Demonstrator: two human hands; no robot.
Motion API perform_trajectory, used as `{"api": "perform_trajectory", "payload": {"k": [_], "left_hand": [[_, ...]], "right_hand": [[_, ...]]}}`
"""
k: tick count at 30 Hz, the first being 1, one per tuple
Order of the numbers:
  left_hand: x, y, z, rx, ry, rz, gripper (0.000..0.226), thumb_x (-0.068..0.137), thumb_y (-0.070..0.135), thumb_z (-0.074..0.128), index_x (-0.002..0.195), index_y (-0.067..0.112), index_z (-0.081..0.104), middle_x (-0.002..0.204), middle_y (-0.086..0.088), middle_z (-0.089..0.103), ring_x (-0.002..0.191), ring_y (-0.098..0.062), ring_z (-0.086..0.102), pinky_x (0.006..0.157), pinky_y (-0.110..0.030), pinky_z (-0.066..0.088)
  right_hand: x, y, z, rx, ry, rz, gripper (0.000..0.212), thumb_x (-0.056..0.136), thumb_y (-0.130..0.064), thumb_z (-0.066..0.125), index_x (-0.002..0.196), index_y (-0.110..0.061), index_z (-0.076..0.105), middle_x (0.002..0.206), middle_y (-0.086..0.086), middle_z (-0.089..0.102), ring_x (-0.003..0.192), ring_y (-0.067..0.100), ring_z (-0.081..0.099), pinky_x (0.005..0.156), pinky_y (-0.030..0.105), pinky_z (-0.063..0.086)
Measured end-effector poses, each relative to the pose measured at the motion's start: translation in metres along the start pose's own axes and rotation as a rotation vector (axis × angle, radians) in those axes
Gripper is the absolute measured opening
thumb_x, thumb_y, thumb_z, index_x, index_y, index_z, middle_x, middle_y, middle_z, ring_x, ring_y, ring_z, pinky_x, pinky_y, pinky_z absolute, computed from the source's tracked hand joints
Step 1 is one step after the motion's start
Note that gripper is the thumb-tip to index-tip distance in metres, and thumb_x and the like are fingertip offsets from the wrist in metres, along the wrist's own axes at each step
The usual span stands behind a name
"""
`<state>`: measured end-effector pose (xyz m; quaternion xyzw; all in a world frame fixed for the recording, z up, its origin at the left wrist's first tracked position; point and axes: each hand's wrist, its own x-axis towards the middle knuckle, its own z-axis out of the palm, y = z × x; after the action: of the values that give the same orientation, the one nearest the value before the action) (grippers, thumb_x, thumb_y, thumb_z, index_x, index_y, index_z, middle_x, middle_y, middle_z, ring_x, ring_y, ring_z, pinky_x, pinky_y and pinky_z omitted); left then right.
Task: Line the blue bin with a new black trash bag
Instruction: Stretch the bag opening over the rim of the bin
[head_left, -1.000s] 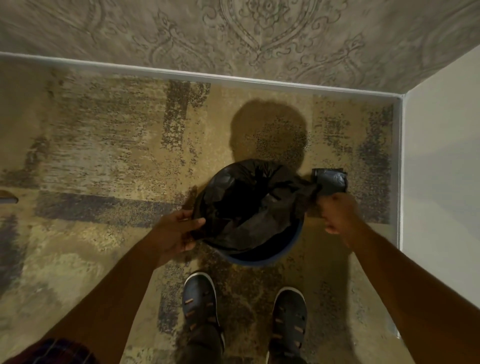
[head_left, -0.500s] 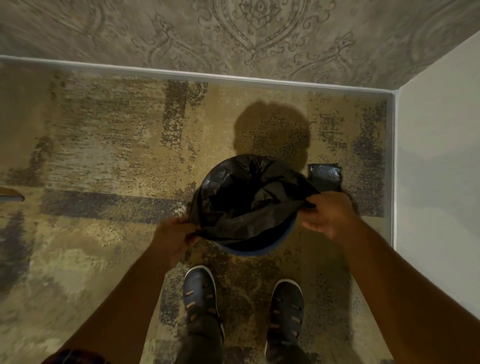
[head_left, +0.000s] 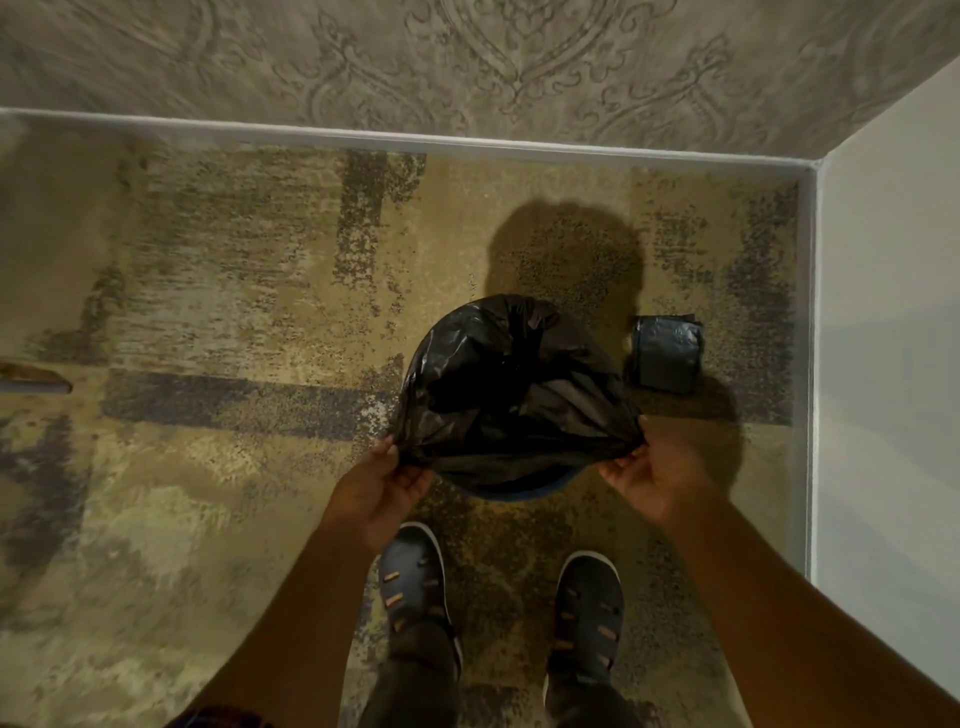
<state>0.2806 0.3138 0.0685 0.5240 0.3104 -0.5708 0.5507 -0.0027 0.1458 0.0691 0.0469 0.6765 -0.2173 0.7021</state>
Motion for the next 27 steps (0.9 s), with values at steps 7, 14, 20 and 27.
{"api": "perform_trajectory", "payload": {"k": [7,14,20,27], "left_hand": [[0.002,-0.019,0.001,0.039,-0.076,0.053,0.039,0.116,0.014,0.035,0.147,0.003,0.055,0.136,-0.018,0.069,0.119,-0.032,0.07,0.095,-0.046,0.065],[0.011,-0.029,-0.004,0.087,-0.036,0.017,0.044,0.106,0.002,0.037,0.131,0.003,0.074,0.126,-0.02,0.076,0.124,-0.04,0.066,0.119,-0.061,0.044],[0.017,-0.025,0.003,0.289,0.142,0.14,0.045,0.106,-0.005,0.046,0.08,0.018,0.074,0.089,-0.008,0.076,0.074,-0.023,0.073,0.062,-0.036,0.059],[0.033,-0.011,0.005,0.366,0.385,0.277,0.024,0.098,-0.009,0.066,0.091,0.014,0.069,0.082,-0.012,0.067,0.063,-0.02,0.059,0.045,-0.024,0.052]], "right_hand": [[-0.007,0.006,0.008,-0.089,-0.109,0.038,0.043,0.114,-0.029,0.034,0.139,-0.01,0.063,0.138,0.02,0.067,0.112,0.038,0.068,0.086,0.053,0.062],[0.013,0.035,0.003,-0.213,-0.131,-0.021,0.044,0.114,-0.018,0.032,0.153,-0.003,0.047,0.157,0.023,0.049,0.104,0.033,0.062,0.103,0.053,0.051],[0.037,0.029,-0.002,-0.438,0.056,-0.02,0.021,0.108,-0.02,0.051,0.099,-0.019,0.071,0.102,0.009,0.07,0.088,0.026,0.064,0.068,0.043,0.059],[0.056,0.008,0.0,-0.551,0.188,-0.032,0.02,0.104,-0.02,0.048,0.094,-0.027,0.064,0.073,0.0,0.043,0.061,0.013,0.035,0.041,0.023,0.032]]}}
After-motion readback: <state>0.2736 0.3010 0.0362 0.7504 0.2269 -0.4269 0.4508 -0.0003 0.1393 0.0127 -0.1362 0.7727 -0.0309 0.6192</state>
